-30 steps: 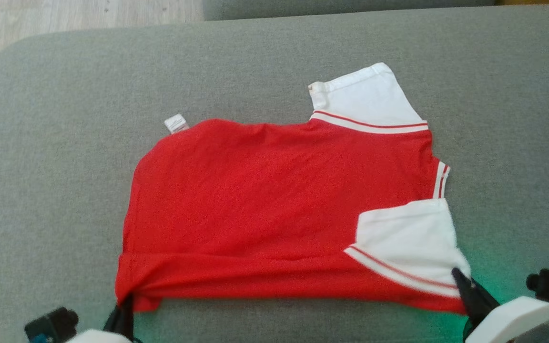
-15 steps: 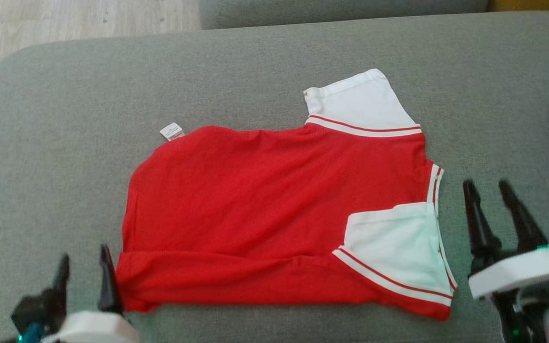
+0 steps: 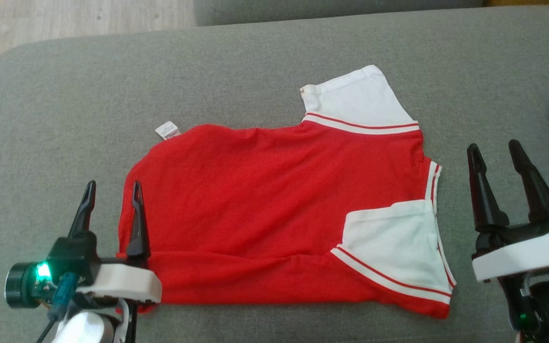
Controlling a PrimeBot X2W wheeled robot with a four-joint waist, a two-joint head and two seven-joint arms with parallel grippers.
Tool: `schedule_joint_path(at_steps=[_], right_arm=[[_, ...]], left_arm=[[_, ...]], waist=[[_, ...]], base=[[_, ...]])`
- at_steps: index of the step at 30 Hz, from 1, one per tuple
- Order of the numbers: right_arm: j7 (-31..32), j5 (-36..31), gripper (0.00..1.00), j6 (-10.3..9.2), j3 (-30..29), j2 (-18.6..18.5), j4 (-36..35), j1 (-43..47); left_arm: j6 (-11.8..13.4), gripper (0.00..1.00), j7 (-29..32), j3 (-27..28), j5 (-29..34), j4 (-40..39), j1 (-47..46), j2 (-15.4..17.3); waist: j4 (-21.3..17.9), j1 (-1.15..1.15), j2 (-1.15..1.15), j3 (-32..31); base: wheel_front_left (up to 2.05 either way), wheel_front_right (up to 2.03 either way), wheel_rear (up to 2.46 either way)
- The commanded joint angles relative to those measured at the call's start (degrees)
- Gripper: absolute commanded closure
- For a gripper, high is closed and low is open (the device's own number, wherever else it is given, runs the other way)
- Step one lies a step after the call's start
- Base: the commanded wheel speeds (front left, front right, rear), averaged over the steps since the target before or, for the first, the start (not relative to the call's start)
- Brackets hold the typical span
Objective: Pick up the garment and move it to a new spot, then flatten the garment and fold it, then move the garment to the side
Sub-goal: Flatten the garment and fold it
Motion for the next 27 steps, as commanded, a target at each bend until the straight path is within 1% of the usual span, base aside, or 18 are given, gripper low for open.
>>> schedule_joint_path(at_steps=[1,4,7,10,15,17,20,24,27], right_arm=[[0.5,0.2,0.0,-0.04,1.3,-0.1,-2.6,-2.1],[0.7,0.4,0.0,-0.04,1.3,0.0,-2.7,-2.5],[1.0,1.0,0.0,-0.04,1.1,0.2,-3.0,-3.1],[1.2,1.7,0.0,-0.04,1.2,0.2,-3.1,-4.2],[1.6,2.8,0.0,-0.04,1.8,0.3,-3.0,-5.6],[1.5,3.1,0.0,-0.04,2.0,0.3,-2.5,-6.1],[1.3,3.6,0.0,-0.04,2.1,0.3,-1.7,-6.6],[1.2,4.0,0.0,-0.04,2.1,0.4,-0.7,-6.8],[1.2,4.2,0.0,-0.04,1.8,0.5,-0.1,-6.6]], left_arm=[[0.2,0.0,0.3,2.3,0.2,-1.0,-3.2,0.9],[-0.2,0.0,0.6,2.2,0.0,-0.4,-4.2,0.8],[-1.7,0.0,1.2,2.7,-0.9,1.4,-7.9,0.5],[-4.9,0.0,2.0,3.2,-2.8,5.4,-14.4,0.1],[-12.2,0.0,5.0,2.6,-6.4,16.6,-25.5,-0.9],[-15.1,0.0,7.1,1.8,-7.9,21.8,-28.5,-1.4],[-18.8,0.0,10.4,0.8,-10.3,28.8,-31.3,-2.4],[-22.2,0.0,15.7,-0.6,-12.8,36.4,-32.9,-3.2],[-24.0,0.0,19.6,-1.6,-14.4,39.0,-33.2,-3.7]], waist=[[-0.2,0.0,0.0,0.6],[-0.3,0.0,0.0,1.4],[-0.1,0.0,0.0,3.2],[0.0,0.0,0.0,5.7],[-0.2,0.0,0.0,9.6],[-0.5,0.0,0.0,10.7],[-0.8,0.0,0.0,11.5],[-1.0,0.0,0.0,11.7],[-1.0,0.0,0.0,11.4]], base=[[0.0,0.0,0.0],[0.0,0.0,0.0],[0.0,0.0,0.0],[0.0,0.0,0.0],[0.0,0.0,0.0],[0.0,0.0,0.0],[0.0,0.0,0.0],[0.0,0.0,0.0],[0.0,0.0,0.0]])
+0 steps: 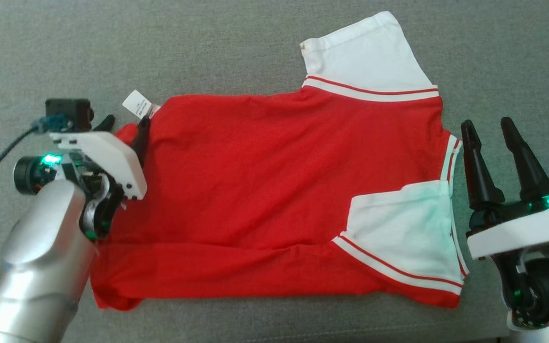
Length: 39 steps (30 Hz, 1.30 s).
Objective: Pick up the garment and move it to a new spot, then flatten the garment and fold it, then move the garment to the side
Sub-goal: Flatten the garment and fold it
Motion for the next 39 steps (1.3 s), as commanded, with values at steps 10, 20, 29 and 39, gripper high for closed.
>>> schedule_joint_path(at_steps=[10,20,29,39], right_arm=[[0.6,1.4,0.0,-0.04,0.3,0.0,-0.9,-1.3],[1.2,2.0,0.0,-0.04,-0.8,0.0,-0.2,-1.7],[0.1,2.7,0.0,-0.04,-2.4,-2.6,3.2,-6.8],[-1.8,4.4,0.0,-0.04,0.3,-7.6,12.8,-18.8]], left_arm=[[-1.9,0.0,12.5,-2.5,-2.5,0.0,1.5,1.5],[-1.3,1.0,17.7,-4.3,-3.0,-2.8,3.5,2.6],[0.3,1.0,8.7,-0.1,-2.8,-9.0,2.5,4.1],[2.4,1.0,1.6,2.3,-0.6,-15.2,0.3,5.0]], waist=[[0.8,0.0,0.0,-1.4],[0.8,0.0,0.0,-2.3],[1.8,0.0,0.0,-3.2],[3.0,0.0,0.0,-2.4]], base=[[0.0,0.0,0.0],[0.0,0.0,0.0],[0.0,0.0,0.0],[0.0,0.0,0.0]])
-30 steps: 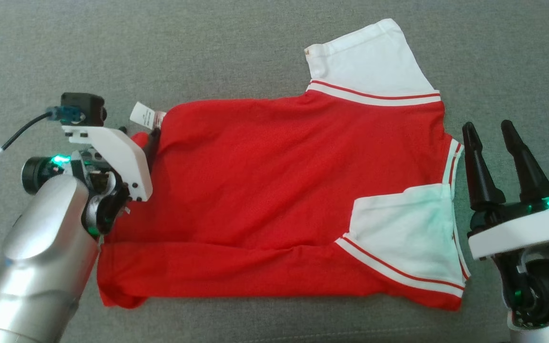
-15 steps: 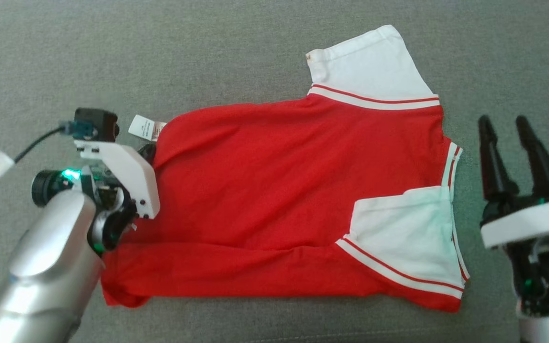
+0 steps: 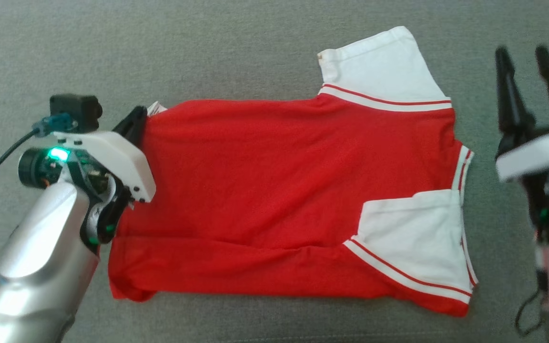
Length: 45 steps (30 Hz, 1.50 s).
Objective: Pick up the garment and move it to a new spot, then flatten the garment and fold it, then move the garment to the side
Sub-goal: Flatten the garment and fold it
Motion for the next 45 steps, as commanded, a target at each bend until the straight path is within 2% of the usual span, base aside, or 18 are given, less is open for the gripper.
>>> schedule_joint_path(at_steps=[1,7,14,21,25,26,27,28,31,36,41,45], right_arm=[[-0.7,0.9,0.0,-0.04,1.4,-1.5,0.3,-3.6],[1.5,3.3,0.0,-0.04,6.6,-5.3,18.4,-15.4],[5.5,5.7,0.0,-0.04,13.9,-7.4,37.9,-26.8],[11.2,6.8,0.0,-0.04,19.5,-8.0,50.5,-35.4],[15.8,7.7,0.0,-0.04,21.6,-7.8,54.6,-37.9],[17.1,8.3,0.79,-0.04,21.8,-7.7,55.6,-38.6],[18.1,8.9,1.0,-0.04,21.9,-7.6,56.6,-39.2],[18.8,9.3,1.0,-0.04,22.0,-7.6,57.3,-39.8],[19.0,10.4,1.0,-0.04,22.8,-7.5,57.5,-40.6],[13.8,13.3,1.0,-0.04,23.9,-8.6,52.3,-39.4],[6.6,17.2,1.0,-0.04,23.8,-11.7,41.1,-35.7],[2.7,18.8,1.0,-0.04,21.3,-15.0,29.8,-30.1]], left_arm=[[0.6,1.0,-0.6,3.1,0.4,-2.2,-3.3,2.2],[0.8,1.0,-1.3,2.5,0.6,-3.4,-4.9,0.8],[-0.2,1.0,-1.6,0.5,0.9,-2.6,-7.8,-2.2],[-1.4,1.0,-2.1,-0.7,0.8,-1.2,-10.4,-4.3],[-1.7,1.0,-2.6,-0.9,0.7,-0.6,-11.1,-5.0],[-1.8,1.0,-2.7,-1.0,0.7,-0.4,-11.3,-5.2],[-1.9,1.0,-2.9,-1.1,0.7,-0.2,-11.5,-5.3],[-1.9,1.0,-3.0,-1.1,0.6,0.0,-11.5,-5.5],[-2.0,1.0,-3.5,-1.1,0.4,0.6,-11.4,-5.6],[-1.9,1.0,-4.2,-0.4,-0.1,1.2,-10.3,-4.7],[-1.4,1.0,-4.4,0.5,-0.6,0.0,-8.0,-2.5],[-0.5,1.0,-4.8,1.6,-1.1,-3.2,-5.4,-0.3]], waist=[[0.4,-0.01,0.0,0.4],[3.0,-0.01,0.0,2.2],[6.7,-0.01,0.0,4.7],[9.3,-0.01,0.0,6.8],[9.9,-0.01,0.0,7.3],[10.0,-0.01,0.0,7.4],[10.0,-0.01,0.0,7.4],[10.1,-0.01,0.0,7.4],[9.8,-0.01,0.0,6.8],[8.4,-0.01,0.0,4.5],[6.4,-0.01,0.0,2.0],[4.8,-0.01,0.0,0.1]], base=[[0.0,0.0,0.0],[0.0,0.0,0.0],[0.0,0.0,0.0],[0.0,0.0,0.0],[0.0,0.0,0.0],[0.0,0.0,0.0],[0.0,0.0,0.0],[0.0,0.0,0.0],[0.0,0.0,0.0],[0.0,0.0,0.0],[0.0,0.0,0.0],[0.0,0.0,0.0]])
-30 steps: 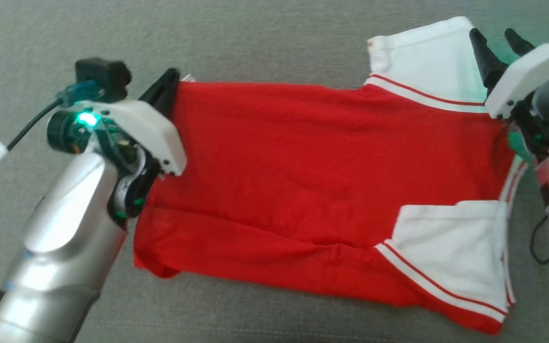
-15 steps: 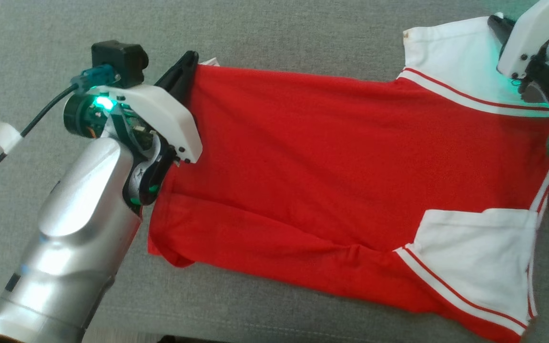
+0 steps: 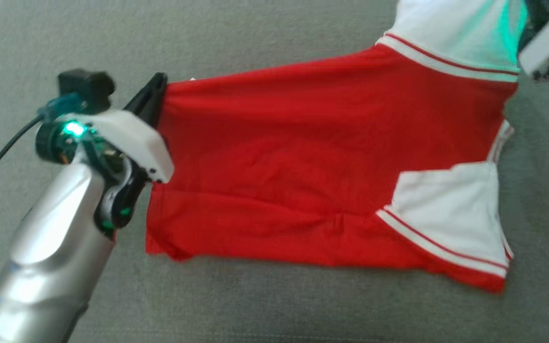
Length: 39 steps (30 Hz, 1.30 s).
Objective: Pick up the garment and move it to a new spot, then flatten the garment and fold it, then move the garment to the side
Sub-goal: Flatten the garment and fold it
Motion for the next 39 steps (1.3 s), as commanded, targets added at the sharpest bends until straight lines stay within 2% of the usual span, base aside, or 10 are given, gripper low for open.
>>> schedule_joint_path(at_steps=[1,11,22,23,24,25,26,27,31,39], right_arm=[[-0.9,0.2,1.0,-0.04,-1.3,-1.6,-4.9,3.2],[3.7,-1.6,1.0,-0.04,-11.5,3.4,-26.0,31.9],[5.7,-4.0,0.98,-0.04,-18.9,15.4,-31.6,53.2],[6.0,-4.3,0.4,-0.04,-19.1,15.9,-31.5,54.1],[6.0,-4.3,0.4,-0.04,-19.1,15.9,-31.5,54.1],[6.0,-4.4,0.0,-0.04,-19.1,16.4,-31.7,55.0],[5.6,-4.5,0.0,-0.04,-19.3,17.0,-32.1,55.5],[5.1,-4.8,0.0,-0.04,-19.5,17.3,-32.4,56.0],[1.9,-5.9,0.0,-0.04,-19.9,18.4,-35.1,56.8],[-6.6,-18.3,0.0,-0.04,-20.7,17.1,-45.0,54.5]], left_arm=[[0.8,1.0,-0.8,3.3,-0.4,-3.1,-0.6,3.1],[4.9,1.0,-3.4,5.9,-2.2,-12.5,12.0,6.6],[6.6,1.0,-6.0,6.9,-7.0,-12.6,25.1,5.1],[6.6,1.0,-6.2,7.1,-7.4,-12.4,25.9,4.9],[6.6,1.0,-6.2,7.1,-7.4,-12.4,25.9,4.9],[6.8,1.0,-6.5,7.3,-7.7,-12.1,26.5,4.8],[7.0,0.26,-7.0,7.5,-7.9,-12.0,27.1,4.6],[7.3,0.0,-7.7,7.8,-8.0,-12.0,27.7,4.4],[9.3,0.0,-13.0,9.3,-6.4,-12.8,29.5,3.5],[19.9,0.0,-27.3,9.1,8.8,-19.6,31.2,4.5]], waist=[[-1.5,0.01,0.0,-1.6],[-4.4,0.01,0.0,-4.8],[-6.1,0.01,0.0,-5.9],[-6.3,0.01,0.0,-6.0],[-6.3,0.01,0.0,-6.0],[-6.5,0.01,0.0,-6.1],[-6.7,0.01,0.0,-6.2],[-6.9,0.01,0.0,-6.3],[-7.4,0.01,0.0,-6.7],[-7.5,0.01,0.0,-8.2]], base=[[0.0,0.0,0.0],[0.0,0.0,0.0],[0.0,0.0,0.0],[0.0,0.0,0.0],[0.0,0.0,0.0],[0.0,0.0,0.0],[0.0,0.0,0.0],[0.0,0.0,0.0],[0.0,0.0,0.0],[0.0,0.0,0.0]])
